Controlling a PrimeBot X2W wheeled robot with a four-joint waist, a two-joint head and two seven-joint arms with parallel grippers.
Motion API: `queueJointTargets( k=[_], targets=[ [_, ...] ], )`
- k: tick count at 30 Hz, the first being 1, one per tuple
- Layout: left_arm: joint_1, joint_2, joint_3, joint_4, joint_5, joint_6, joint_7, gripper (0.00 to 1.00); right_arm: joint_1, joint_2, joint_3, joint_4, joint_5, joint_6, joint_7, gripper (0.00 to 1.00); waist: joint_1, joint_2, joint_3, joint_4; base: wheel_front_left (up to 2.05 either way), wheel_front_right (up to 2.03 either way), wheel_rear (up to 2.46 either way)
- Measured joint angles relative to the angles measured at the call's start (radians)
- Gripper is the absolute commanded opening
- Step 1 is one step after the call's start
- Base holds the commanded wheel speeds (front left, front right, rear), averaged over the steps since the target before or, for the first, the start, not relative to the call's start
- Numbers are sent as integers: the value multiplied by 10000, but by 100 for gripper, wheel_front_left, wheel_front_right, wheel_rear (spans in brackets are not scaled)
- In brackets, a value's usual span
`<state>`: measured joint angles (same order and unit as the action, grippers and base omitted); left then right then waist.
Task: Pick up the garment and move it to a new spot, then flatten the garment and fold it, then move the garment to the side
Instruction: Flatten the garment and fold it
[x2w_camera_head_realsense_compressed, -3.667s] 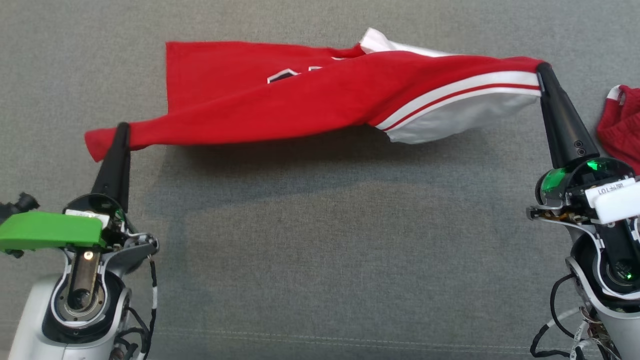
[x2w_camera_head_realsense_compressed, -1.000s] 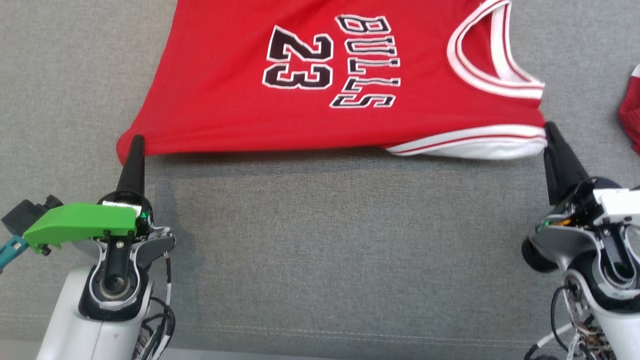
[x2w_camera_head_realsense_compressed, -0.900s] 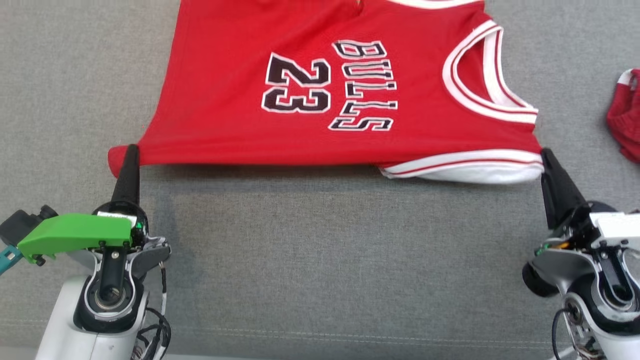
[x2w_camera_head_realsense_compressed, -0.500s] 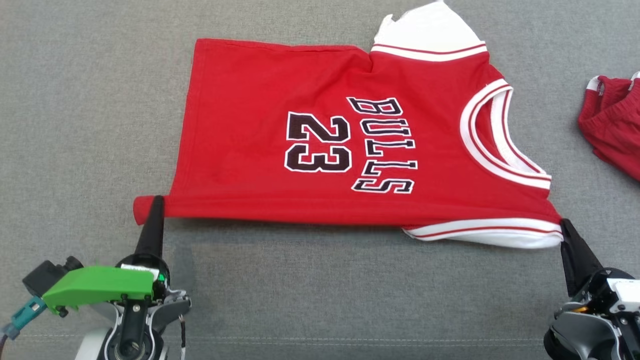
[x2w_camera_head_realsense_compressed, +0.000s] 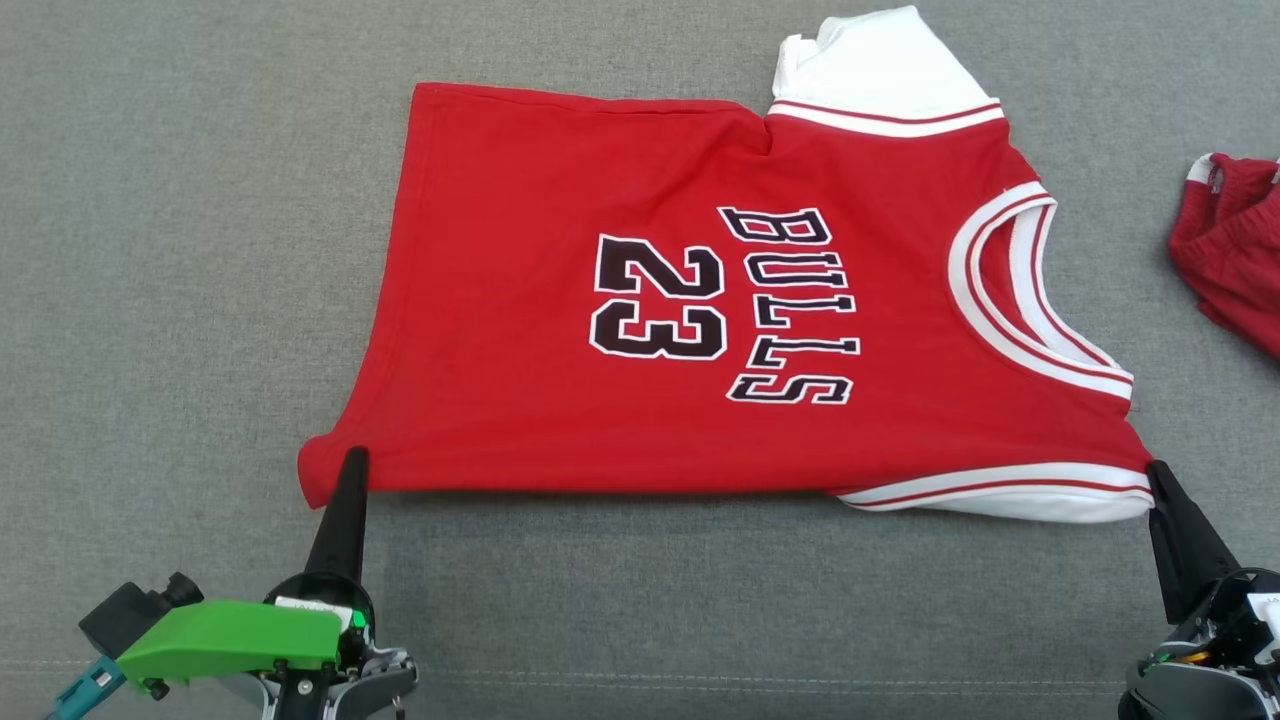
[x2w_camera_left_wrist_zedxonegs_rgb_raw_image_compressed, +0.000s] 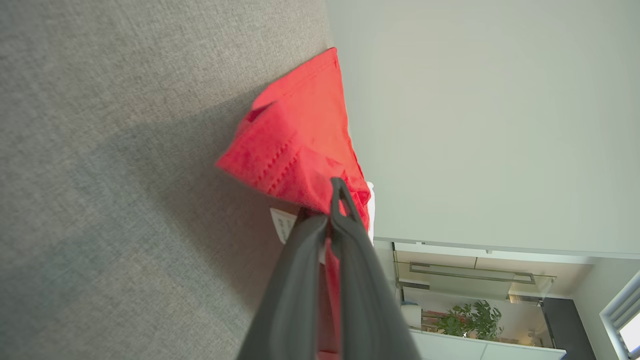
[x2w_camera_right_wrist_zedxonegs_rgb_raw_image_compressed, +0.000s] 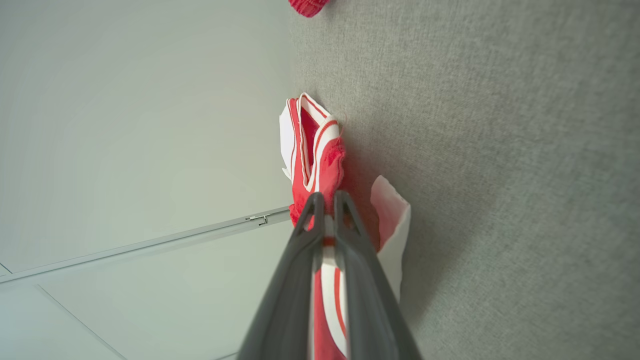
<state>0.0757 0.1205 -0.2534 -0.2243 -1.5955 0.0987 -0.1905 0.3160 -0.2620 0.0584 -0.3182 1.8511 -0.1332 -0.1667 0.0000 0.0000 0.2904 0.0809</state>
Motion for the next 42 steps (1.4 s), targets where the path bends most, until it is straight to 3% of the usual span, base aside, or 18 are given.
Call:
queueJointTargets(
  k=[19,32,42],
  targets=[
    [-87,199,-90,-803,512,211,-36,0,-553,-453,345,-263,-222,0,-84,0,0,0,227,29,0,0,0],
    [-1543,276,-468,-1022,734,255,422,0,-2006,-694,715,-184,-397,0,-71,0,0,0,1088,-54,0,0,0],
    [-2283,366,-464,-382,911,259,669,0,-3239,-876,648,512,-477,0,-86,0,0,0,1664,-75,0,0,0]
  ],
)
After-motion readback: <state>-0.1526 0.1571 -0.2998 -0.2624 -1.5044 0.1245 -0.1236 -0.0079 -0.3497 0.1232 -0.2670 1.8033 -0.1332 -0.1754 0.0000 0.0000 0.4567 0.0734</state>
